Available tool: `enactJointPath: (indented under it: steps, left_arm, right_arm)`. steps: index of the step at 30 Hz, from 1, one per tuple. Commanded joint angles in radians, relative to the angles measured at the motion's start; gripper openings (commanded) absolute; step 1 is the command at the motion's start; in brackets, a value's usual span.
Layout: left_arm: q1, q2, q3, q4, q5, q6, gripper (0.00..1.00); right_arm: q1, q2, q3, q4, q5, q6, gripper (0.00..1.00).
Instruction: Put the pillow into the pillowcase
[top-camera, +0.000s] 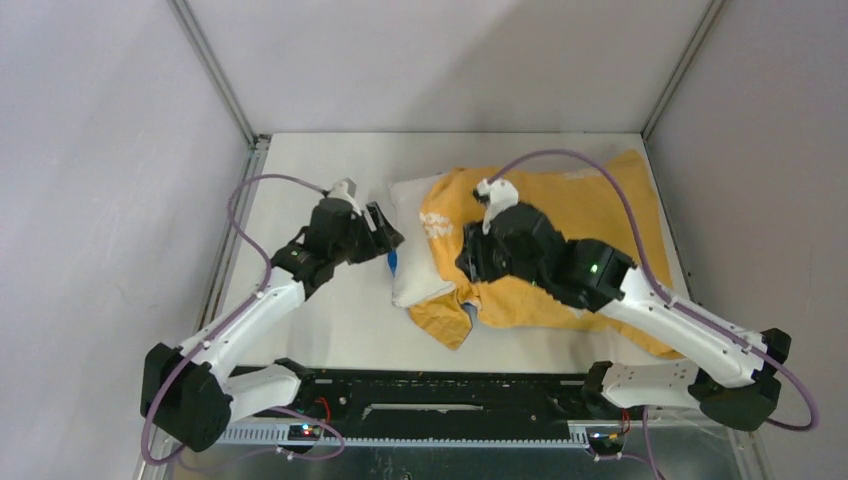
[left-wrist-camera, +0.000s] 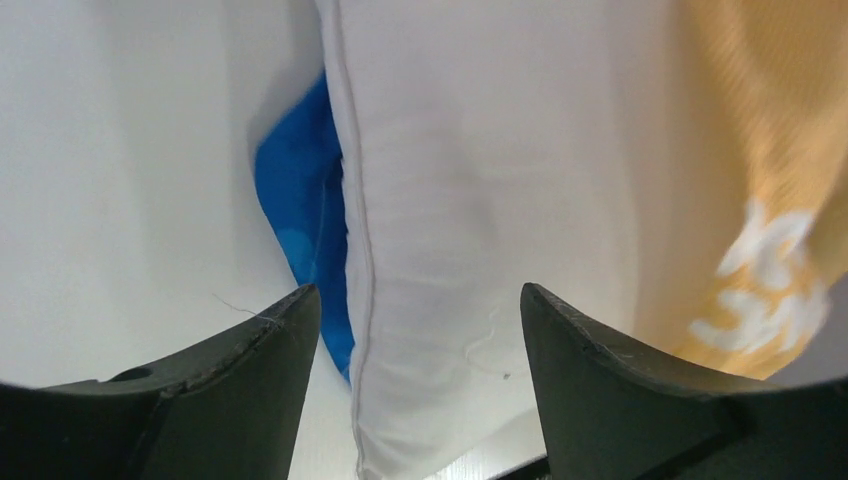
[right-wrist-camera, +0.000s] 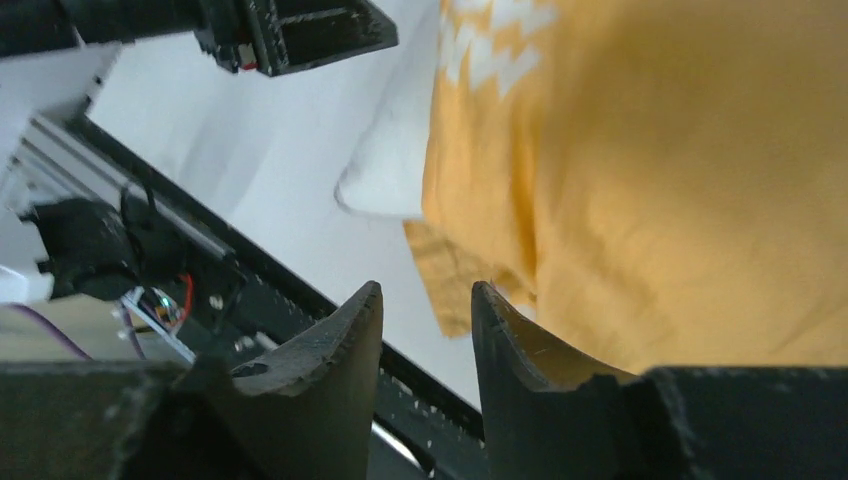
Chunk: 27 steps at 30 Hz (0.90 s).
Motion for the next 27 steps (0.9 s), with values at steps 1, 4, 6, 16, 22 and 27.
enactJointPath:
  steps: [1, 4, 6, 16, 22, 27]
  left_arm:
    - [-0.057, 0.043, -0.08, 0.057, 0.118, 0.004, 0.78]
    - [-0.09, 0.093, -0.089, 0.103, 0.142, -0.017, 0.79]
    - [-0.097, 0.12, -0.092, 0.13, 0.152, -0.035, 0.77]
    - [-0.096, 0.238, -0.02, 0.169, 0.162, -0.055, 0.17]
    - [-0.096, 0.246, 0.006, 0.15, 0.158, -0.052, 0.03]
    - [-0.096, 0.256, 0.031, 0.133, 0.16, -0.047, 0.0]
  right_arm:
    - [0.151, -0.011, -0.149, -0.017, 0.236, 0.116, 0.38]
    - [0.225, 0.042, -0.201, 0.004, 0.251, 0.166, 0.35]
    - [0.266, 0.091, -0.214, 0.012, 0.293, 0.178, 0.37]
    - [0.274, 0.316, -0.359, 0.237, 0.257, 0.18, 0.47]
    - [0.237, 0.401, -0.398, 0.335, 0.254, 0.154, 0.53]
    - [0.217, 0.462, -0.442, 0.395, 0.278, 0.151, 0.5]
